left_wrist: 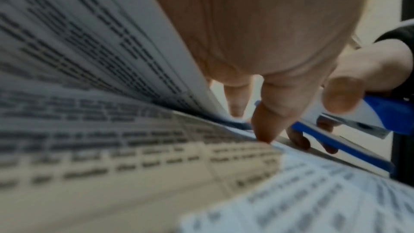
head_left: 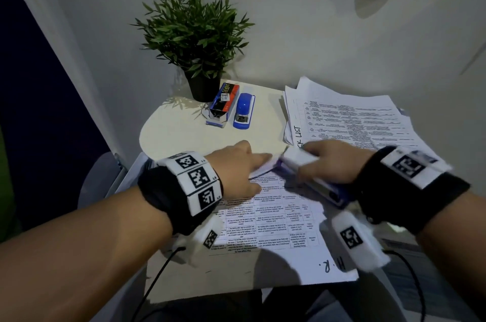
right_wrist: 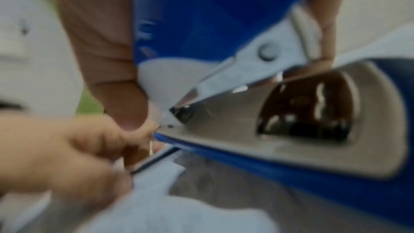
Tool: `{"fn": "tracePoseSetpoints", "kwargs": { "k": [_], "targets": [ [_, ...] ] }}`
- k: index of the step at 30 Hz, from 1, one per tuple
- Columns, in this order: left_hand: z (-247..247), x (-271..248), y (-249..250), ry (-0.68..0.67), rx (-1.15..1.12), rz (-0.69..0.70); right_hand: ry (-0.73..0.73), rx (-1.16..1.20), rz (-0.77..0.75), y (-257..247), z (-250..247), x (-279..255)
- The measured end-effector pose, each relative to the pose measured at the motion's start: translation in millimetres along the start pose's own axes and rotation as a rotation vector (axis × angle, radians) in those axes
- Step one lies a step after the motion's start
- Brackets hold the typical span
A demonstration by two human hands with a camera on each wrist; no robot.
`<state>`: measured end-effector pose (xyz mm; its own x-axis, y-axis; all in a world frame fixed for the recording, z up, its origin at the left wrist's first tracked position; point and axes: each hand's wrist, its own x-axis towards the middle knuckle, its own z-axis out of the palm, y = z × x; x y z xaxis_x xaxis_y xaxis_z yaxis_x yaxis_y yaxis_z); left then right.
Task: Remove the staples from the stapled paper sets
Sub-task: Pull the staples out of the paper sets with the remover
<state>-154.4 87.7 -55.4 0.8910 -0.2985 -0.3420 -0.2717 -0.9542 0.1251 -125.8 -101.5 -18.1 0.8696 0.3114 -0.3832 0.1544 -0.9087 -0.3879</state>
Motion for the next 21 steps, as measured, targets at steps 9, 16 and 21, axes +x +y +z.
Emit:
{"fn": "tracePoseSetpoints", "kwargs": {
  "k": [9,16,21],
  "targets": [
    [-22,-14,-19,0.141,0.130,-0.172,0.241,-0.013,0.315,20,-36,45],
    [-37,-67,-54,0.333,-0.316,-0.259,0.169,-0.266,0.298,4,-26,39],
    [-49,-112,-90,0.682,-0.510,-0.403,0.337,-0.336,0.067,-55,-37,21]
  ]
}}
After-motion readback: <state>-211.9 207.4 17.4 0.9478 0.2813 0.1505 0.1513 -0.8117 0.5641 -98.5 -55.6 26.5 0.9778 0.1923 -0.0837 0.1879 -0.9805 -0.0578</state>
